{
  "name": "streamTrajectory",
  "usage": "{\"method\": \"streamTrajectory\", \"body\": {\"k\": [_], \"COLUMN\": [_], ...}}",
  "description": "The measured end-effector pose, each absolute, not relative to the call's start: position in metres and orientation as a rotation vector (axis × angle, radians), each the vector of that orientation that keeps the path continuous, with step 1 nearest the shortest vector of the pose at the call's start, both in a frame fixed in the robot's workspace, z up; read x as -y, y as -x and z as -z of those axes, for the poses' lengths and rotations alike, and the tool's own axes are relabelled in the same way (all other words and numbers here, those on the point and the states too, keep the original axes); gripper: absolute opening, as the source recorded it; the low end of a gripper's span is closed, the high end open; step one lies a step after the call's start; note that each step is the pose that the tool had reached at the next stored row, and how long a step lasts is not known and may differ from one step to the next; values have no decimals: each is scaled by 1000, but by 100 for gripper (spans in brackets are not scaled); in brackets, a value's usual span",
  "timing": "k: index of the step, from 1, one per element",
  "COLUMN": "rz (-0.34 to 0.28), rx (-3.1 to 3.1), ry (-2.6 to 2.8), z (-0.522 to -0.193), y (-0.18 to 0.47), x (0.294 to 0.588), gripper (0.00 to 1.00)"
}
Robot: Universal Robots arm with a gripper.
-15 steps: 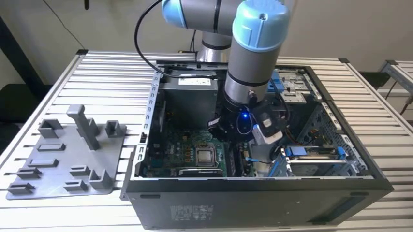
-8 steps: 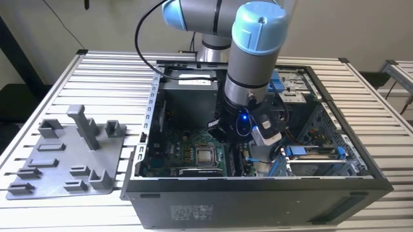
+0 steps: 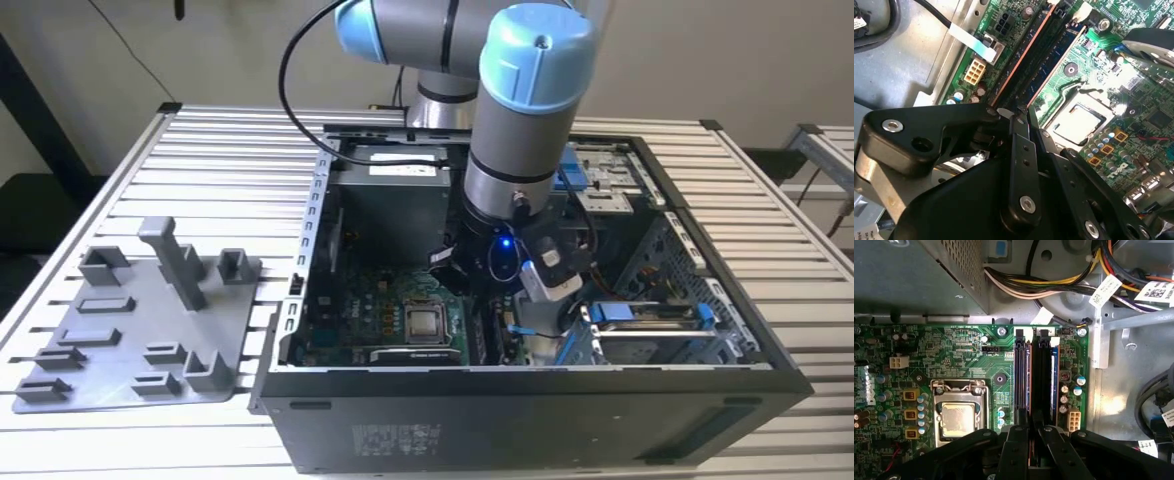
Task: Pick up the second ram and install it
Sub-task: 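Insert the second ram into the second slot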
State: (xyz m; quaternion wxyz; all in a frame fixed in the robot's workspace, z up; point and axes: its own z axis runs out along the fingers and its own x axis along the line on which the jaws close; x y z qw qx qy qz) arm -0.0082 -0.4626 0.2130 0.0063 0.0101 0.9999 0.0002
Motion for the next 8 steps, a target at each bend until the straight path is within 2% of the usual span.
{"method": "streamTrajectory", "body": {"k": [4,5,8], "rz": [-1,-1,-5], "rx": [-3129,-3129,-3129], "ry": [-31,-31,-37], "z": [-213,-213,-220], "y": [8,8,8], "x": [463,463,463], "gripper": [16,22,22]}}
